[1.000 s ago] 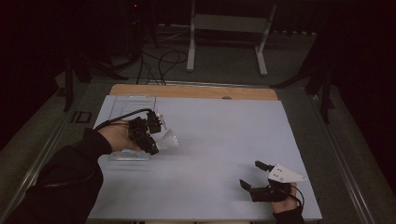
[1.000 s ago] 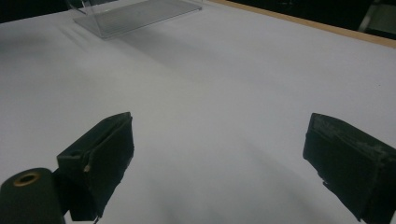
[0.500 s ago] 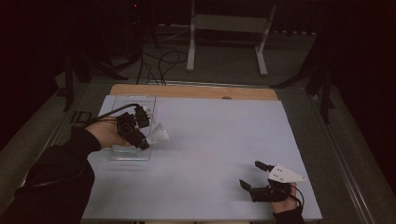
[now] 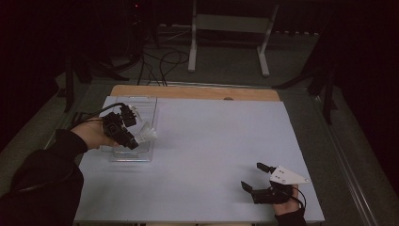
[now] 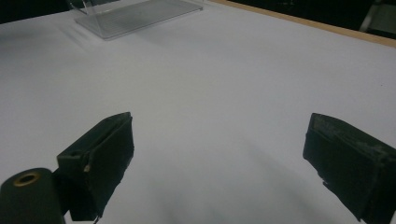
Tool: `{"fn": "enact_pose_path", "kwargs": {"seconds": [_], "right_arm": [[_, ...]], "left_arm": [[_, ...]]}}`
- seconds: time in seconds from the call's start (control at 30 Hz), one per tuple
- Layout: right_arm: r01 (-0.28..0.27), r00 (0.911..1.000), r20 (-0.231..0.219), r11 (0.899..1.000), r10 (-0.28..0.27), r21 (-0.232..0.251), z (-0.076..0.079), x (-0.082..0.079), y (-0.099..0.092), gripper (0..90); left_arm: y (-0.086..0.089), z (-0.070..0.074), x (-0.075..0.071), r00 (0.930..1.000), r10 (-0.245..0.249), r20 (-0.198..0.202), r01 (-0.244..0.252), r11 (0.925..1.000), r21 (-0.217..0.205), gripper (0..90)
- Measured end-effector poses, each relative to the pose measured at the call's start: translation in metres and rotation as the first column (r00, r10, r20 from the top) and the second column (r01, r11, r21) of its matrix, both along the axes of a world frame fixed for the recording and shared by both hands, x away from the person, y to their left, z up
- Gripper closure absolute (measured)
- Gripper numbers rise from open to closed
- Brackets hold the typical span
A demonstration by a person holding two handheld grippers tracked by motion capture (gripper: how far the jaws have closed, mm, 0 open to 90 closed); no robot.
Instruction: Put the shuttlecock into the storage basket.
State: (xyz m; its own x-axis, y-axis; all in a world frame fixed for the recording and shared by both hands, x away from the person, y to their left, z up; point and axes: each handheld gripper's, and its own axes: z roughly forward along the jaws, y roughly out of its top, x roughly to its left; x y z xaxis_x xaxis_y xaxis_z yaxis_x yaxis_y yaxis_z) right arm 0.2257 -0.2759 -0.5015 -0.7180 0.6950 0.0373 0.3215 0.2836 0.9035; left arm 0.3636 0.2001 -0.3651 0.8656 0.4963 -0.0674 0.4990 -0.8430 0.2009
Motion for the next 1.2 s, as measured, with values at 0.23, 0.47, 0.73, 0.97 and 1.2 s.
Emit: {"fn": "enact_pose_path", "kwargs": {"seconds": [0.23, 0.47, 0.73, 0.97, 1.2], "right_arm": [[0.001, 1.0000, -0.003, 1.000, -0.001, 0.003, 0.000, 0.000, 0.000, 8.6], [0.000, 1.0000, -0.001, 1.000, 0.000, 0.003, 0.000, 0.000, 0.000, 8.6], [-0.004, 1.0000, 0.002, 1.000, 0.004, 0.007, 0.000, 0.000, 0.000, 8.6], [-0.004, 1.0000, 0.001, 1.000, 0.004, 0.005, 0.000, 0.000, 0.000, 8.6], [-0.003, 1.0000, 0.001, 1.000, 0.003, 0.005, 0.000, 0.000, 0.000, 8.6]], "left_arm": [[0.018, 0.004, 0.002, 0.9987, 0.051, 0.003, -0.051, 0.9987, -0.008, 66.4], [0.033, 0.007, 0.003, 0.9952, 0.097, 0.012, -0.097, 0.9952, -0.011, 66.4], [0.057, 0.005, 0.006, 0.9862, 0.165, 0.014, -0.165, 0.9863, -0.004, 66.4], [0.073, 0.004, 0.007, 0.9750, 0.222, 0.014, -0.222, 0.9751, -0.002, 66.4], [0.076, 0.002, 0.006, 0.9632, 0.268, 0.014, -0.268, 0.9632, -0.020, 66.4]]}}
